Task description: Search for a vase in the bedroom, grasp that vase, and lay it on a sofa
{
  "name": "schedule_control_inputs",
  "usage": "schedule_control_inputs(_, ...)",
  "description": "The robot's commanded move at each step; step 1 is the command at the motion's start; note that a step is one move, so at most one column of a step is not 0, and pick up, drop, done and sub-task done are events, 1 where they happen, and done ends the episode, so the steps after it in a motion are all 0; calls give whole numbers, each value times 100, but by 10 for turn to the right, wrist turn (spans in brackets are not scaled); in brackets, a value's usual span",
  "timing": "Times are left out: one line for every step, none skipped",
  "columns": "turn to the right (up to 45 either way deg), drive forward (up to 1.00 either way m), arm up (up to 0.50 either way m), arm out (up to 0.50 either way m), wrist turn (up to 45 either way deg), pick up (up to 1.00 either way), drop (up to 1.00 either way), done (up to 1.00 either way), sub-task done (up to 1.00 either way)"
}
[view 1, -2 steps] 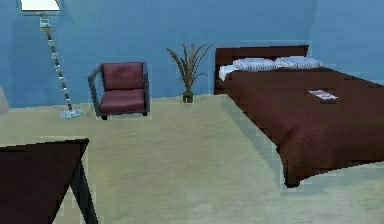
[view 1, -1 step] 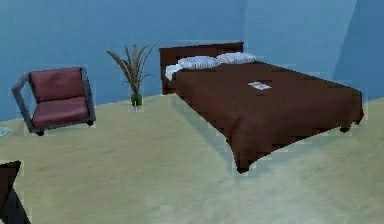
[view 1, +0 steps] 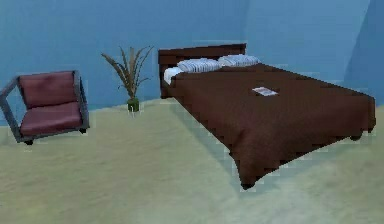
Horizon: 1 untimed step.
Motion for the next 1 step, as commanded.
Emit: schedule_control_inputs(450, 0, 0, 0, 0, 0, 0, 0, 0)
